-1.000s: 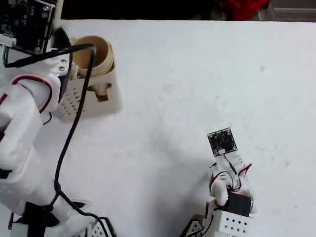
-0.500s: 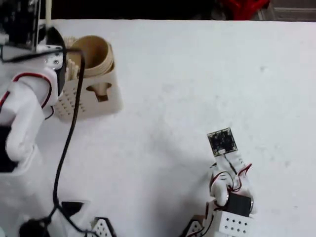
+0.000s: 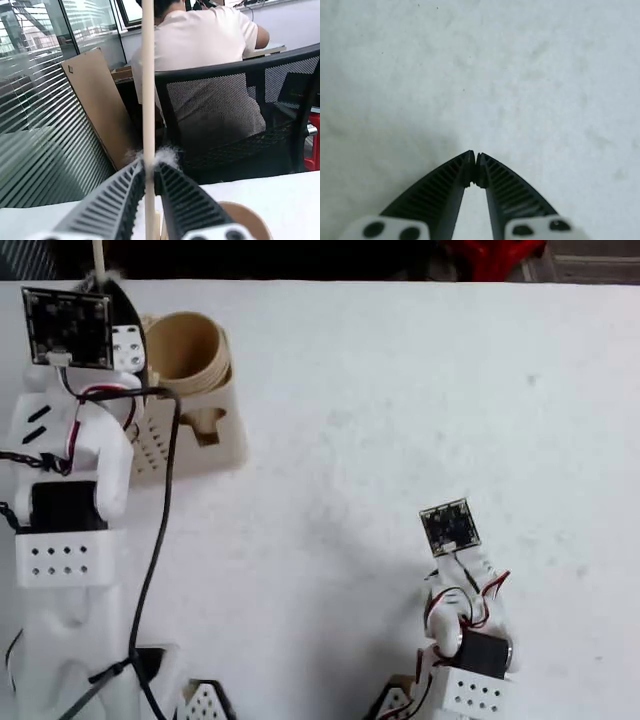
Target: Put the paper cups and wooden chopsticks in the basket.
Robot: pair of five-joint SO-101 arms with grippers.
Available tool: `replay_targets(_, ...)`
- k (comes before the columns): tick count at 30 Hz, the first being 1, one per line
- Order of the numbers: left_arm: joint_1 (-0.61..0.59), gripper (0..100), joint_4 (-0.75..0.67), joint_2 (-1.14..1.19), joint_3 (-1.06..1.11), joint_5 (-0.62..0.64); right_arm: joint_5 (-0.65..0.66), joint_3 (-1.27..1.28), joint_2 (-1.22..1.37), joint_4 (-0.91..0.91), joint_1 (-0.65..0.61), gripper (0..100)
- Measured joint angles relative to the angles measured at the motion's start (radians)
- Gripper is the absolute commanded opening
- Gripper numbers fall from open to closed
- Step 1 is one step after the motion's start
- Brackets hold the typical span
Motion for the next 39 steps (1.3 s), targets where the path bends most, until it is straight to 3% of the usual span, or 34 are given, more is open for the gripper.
replay_targets(7,-0.009,15,-0.008,0.000,0.057,0.000,0.000,0.000,0.000,0.000,0.000,2.1)
replay_targets(16,-0.048,14,-0.008,-0.002,0.057,0.000,0.000,0.000,0.000,0.000,0.000,2.1)
replay_targets(19,-0.051,14,0.061,-0.029,0.058,0.000,0.000,0.000,0.000,0.000,0.000,2.1)
replay_targets(27,-0.051,14,0.382,-0.359,0.135,0.000,0.000,0.006,0.000,0.000,0.000,2.1)
replay_targets(33,-0.052,14,0.394,-0.687,0.385,0.000,0.000,0.006,0.000,0.000,-0.008,2.1)
replay_targets(39,-0.054,14,0.394,-1.033,0.626,0.000,0.000,0.006,0.000,0.000,-0.138,2.1)
